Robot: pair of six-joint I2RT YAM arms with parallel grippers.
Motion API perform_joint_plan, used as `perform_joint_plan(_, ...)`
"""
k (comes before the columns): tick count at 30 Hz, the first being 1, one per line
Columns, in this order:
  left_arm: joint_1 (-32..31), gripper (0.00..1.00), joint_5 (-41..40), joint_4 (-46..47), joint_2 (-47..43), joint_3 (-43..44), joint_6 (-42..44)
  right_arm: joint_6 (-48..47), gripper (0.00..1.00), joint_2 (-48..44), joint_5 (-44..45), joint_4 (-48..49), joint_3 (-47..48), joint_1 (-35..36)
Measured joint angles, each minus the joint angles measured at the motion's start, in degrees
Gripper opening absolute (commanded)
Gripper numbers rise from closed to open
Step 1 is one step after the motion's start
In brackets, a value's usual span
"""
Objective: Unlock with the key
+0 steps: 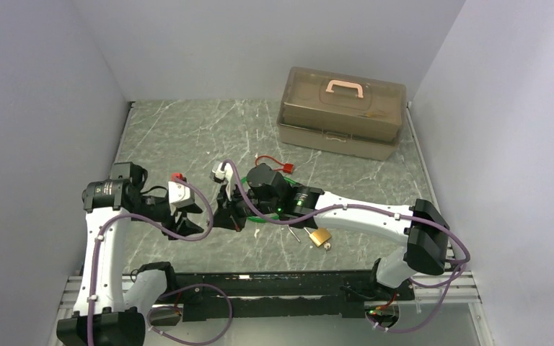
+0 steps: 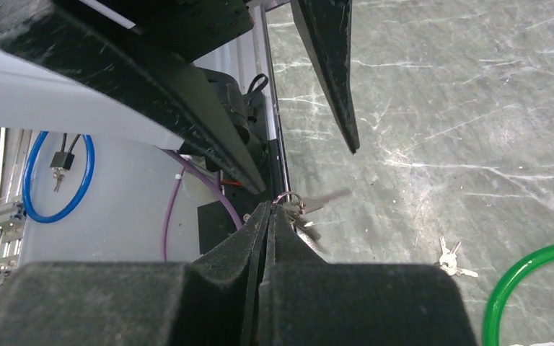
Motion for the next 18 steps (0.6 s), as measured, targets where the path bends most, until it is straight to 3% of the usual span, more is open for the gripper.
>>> perform_joint_plan(6,-4.15,0.66,0.07,-0.2,1.29,0.2,-1.31,0.02,0.0,-0.28,-0.46,0.17,-0.48,-0.39)
perform_joint_plan(18,-4.85,0.8,2.16,-0.15,4.04,0.79,-1.66,0.04,0.0,-3.56,-0.59,1.49,-2.16,-1.09)
